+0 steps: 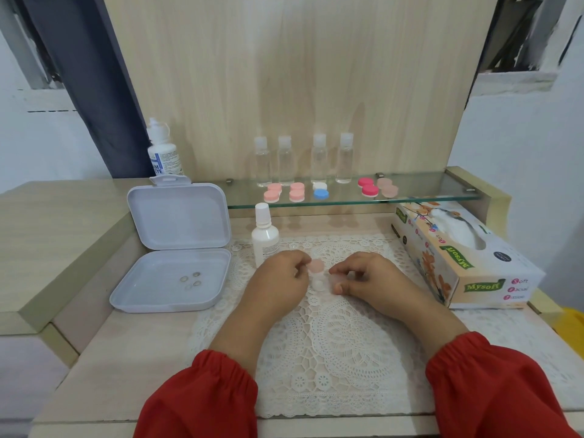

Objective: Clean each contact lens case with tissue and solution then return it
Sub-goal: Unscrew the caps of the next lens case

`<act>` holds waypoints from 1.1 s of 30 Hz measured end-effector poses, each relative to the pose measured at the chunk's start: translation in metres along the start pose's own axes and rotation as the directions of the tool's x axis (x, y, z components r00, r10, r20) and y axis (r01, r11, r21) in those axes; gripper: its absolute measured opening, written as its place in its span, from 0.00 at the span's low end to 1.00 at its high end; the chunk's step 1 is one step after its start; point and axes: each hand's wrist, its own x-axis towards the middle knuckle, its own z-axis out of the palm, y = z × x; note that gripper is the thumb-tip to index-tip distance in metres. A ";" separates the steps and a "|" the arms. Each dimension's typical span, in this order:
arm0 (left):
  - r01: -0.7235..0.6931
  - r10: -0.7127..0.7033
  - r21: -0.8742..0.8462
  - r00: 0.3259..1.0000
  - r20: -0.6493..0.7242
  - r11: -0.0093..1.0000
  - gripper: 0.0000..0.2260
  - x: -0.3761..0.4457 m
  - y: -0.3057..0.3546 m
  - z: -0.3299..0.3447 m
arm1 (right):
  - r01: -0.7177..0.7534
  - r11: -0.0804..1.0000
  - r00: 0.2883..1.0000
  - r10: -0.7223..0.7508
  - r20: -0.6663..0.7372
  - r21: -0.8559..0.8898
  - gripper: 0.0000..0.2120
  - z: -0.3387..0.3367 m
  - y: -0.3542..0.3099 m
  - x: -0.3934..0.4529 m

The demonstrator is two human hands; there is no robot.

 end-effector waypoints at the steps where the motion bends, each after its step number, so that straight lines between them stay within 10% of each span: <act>1: -0.001 0.001 -0.014 1.000 0.028 1.000 0.11 -0.002 0.001 -0.001 | -0.001 1.000 1.000 0.001 -0.002 0.005 0.14 0.000 0.000 0.000; 10: -0.071 0.027 0.237 0.983 0.184 0.969 0.29 -0.001 0.004 0.004 | 0.038 0.999 0.999 -0.038 -0.007 -0.035 0.14 0.001 -0.002 -0.002; 20: -0.080 0.052 0.164 0.984 0.170 0.983 0.15 0.000 0.004 0.002 | -0.089 0.996 0.993 0.088 -0.082 -0.010 0.15 0.003 -0.012 -0.006; 33: -0.090 0.070 0.102 0.980 0.185 0.991 0.12 -0.001 0.006 0.001 | 0.121 0.970 0.991 -0.129 -0.025 -0.211 0.11 0.004 -0.003 0.005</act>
